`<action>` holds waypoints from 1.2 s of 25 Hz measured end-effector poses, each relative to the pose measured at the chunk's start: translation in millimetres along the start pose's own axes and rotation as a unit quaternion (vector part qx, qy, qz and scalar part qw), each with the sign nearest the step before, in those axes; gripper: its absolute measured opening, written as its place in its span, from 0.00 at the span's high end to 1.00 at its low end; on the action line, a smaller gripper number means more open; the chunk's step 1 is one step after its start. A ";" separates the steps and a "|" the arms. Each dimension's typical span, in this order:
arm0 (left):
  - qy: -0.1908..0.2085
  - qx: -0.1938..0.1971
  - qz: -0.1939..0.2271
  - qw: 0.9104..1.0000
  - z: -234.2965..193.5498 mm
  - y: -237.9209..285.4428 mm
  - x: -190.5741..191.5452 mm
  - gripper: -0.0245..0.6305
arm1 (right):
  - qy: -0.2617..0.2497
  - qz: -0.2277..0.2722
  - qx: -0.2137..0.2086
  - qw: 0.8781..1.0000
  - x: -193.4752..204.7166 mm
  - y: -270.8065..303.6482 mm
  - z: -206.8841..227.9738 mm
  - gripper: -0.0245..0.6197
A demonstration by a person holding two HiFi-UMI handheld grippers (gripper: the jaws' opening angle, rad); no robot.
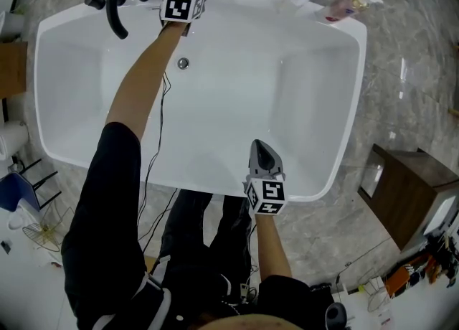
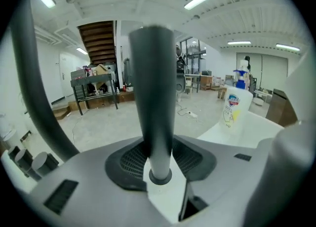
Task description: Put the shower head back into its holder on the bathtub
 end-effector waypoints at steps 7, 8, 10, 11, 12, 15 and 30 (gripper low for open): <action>-0.069 -0.067 0.027 0.995 -6.6 -20.1 -7.1 0.58 | 0.012 0.005 0.000 1.000 -1.1 0.2 2.1 0.95; -0.066 -0.070 0.025 0.995 -5.6 -20.2 -7.3 0.60 | 0.013 0.005 0.000 1.000 -1.1 0.4 1.7 0.95; -0.058 -0.073 0.023 0.995 -3.7 -21.3 -8.3 0.72 | 0.015 0.006 0.000 1.000 -1.1 0.1 1.2 0.95; -0.058 -0.075 0.023 0.995 -3.0 -22.3 -8.6 0.73 | 0.016 0.006 0.000 1.000 -0.9 -0.3 1.3 0.95; -0.060 -0.075 0.023 0.995 -2.4 -23.3 -8.4 0.73 | 0.017 0.006 0.000 1.000 -0.4 -0.8 1.7 0.95; -0.055 -0.059 0.025 0.996 -0.9 -24.9 -7.0 0.73 | 0.021 0.006 0.000 1.000 2.2 -2.3 2.7 0.95; 0.010 0.073 0.041 0.996 -11.5 -16.0 -8.6 0.74 | 0.036 0.005 -0.002 0.999 3.7 0.2 0.6 0.95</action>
Point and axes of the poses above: the fingertips, and each gripper's own axes: y forward along the fingers, z to its right, x out of its underside, the point moved 7 cm from there along -y, backward along the fingers, and after that the axes turned 6 degrees about -x, right-handed, at the moved point
